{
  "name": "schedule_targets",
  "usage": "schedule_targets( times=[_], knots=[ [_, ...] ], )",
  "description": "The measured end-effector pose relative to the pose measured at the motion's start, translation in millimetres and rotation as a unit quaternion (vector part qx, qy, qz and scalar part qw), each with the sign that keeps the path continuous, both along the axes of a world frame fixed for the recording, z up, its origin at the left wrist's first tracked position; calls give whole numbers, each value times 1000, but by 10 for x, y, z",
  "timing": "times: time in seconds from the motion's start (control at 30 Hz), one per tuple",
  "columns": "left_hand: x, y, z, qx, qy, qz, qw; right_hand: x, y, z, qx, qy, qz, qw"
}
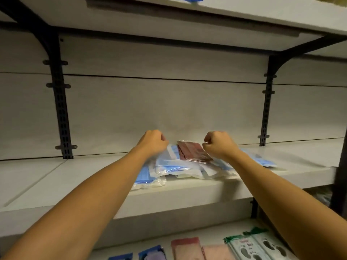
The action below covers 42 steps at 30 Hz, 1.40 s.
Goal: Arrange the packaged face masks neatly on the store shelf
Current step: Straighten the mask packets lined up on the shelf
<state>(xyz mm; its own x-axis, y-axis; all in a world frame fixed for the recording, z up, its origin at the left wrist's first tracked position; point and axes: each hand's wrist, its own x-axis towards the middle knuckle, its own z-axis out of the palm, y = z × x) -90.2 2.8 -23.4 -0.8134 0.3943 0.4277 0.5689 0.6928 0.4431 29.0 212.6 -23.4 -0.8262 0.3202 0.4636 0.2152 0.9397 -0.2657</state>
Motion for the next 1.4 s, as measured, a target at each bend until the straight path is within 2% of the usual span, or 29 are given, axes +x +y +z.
schedule_targets(
  times=[0.23, 0.37, 0.53, 0.67, 0.77, 0.9, 0.97, 1.1, 1.3, 1.4],
  knots=[
    [-246, 144, -87, 28, -19, 38, 999, -504, 152, 16, -42, 2, 50, 998],
    [-359, 142, -137, -11, -17, 64, 998, -640, 237, -95, -40, -52, 56, 996],
    [-325, 200, -128, -66, -31, 69, 995, -727, 340, -114, -43, -56, 51, 996],
    [-311, 199, -116, 34, -94, 42, 994, -733, 357, -122, -49, -97, 37, 993],
    [-367, 166, -163, 93, -115, 33, 988, -734, 356, -108, -73, -92, 34, 992],
    [-281, 113, -89, 80, -114, 60, 988, -752, 336, -89, -99, -75, 41, 991],
    [-208, 97, -34, 60, -153, 59, 985, -732, 312, -75, -132, -68, 47, 988],
    [-150, 112, -37, 143, -242, 11, 960, -700, 297, -54, -188, -27, 47, 981],
    [-241, 73, 1, 230, -238, 12, 944, -687, 344, -44, -219, 25, 30, 975],
    [-322, 2, 20, 233, -221, 39, 946, -689, 346, -42, -223, 33, 33, 974]
  ],
)
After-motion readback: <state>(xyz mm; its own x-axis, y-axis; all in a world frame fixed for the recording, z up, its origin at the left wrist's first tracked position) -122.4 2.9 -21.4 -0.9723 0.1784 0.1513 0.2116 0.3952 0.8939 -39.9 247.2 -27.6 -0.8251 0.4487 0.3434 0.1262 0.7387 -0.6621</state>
